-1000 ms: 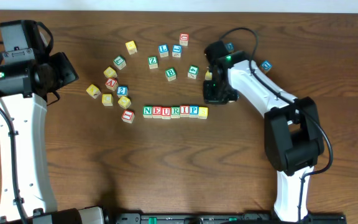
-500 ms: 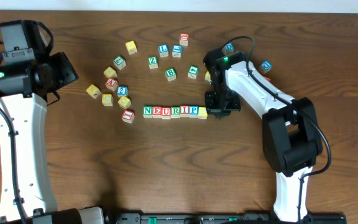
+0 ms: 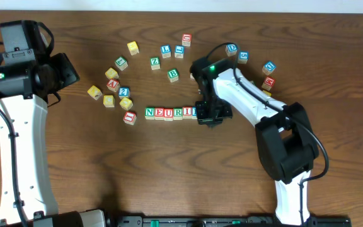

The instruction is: Spell out NEURIPS

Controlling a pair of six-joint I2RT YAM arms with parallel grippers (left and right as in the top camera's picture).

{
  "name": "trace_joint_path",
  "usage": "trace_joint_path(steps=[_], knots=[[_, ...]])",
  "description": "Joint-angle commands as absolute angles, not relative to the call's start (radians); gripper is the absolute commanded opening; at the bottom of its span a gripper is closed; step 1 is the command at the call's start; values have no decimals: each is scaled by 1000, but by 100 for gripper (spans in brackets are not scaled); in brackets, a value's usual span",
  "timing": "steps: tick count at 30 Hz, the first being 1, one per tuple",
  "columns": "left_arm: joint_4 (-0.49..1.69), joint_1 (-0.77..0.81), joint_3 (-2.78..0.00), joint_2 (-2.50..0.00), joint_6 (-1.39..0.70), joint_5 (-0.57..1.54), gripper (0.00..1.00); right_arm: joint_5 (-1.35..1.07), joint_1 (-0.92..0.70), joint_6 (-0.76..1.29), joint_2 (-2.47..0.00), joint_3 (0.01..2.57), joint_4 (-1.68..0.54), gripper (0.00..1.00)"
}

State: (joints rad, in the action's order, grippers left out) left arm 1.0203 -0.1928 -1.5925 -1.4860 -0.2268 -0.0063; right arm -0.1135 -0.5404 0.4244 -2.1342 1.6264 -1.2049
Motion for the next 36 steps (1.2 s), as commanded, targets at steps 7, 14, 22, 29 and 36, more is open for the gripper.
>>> trace_joint_path(steps=[7,14,22,29,36], knots=[[1020,-196,-1607,-1496,-207,-16,60,-68,-547,479,-2115,1621,-1196,2],[1020,-196,-1607,-1496,-207,-16,60,-47,-521,493,-2115,1621,-1193,3],[1020,-196,-1607,-1496,-207,-16,60,-20,-503,512,-2120,1617,-1147,2],[1020,-196,-1607,-1496,-207,-16,60,-17,-503,512,-2128,1581,-1061,1],[1020,-196,-1607,-1496,-207,-16,60,-17,-503,511,-2128,1561,-1025,1]])
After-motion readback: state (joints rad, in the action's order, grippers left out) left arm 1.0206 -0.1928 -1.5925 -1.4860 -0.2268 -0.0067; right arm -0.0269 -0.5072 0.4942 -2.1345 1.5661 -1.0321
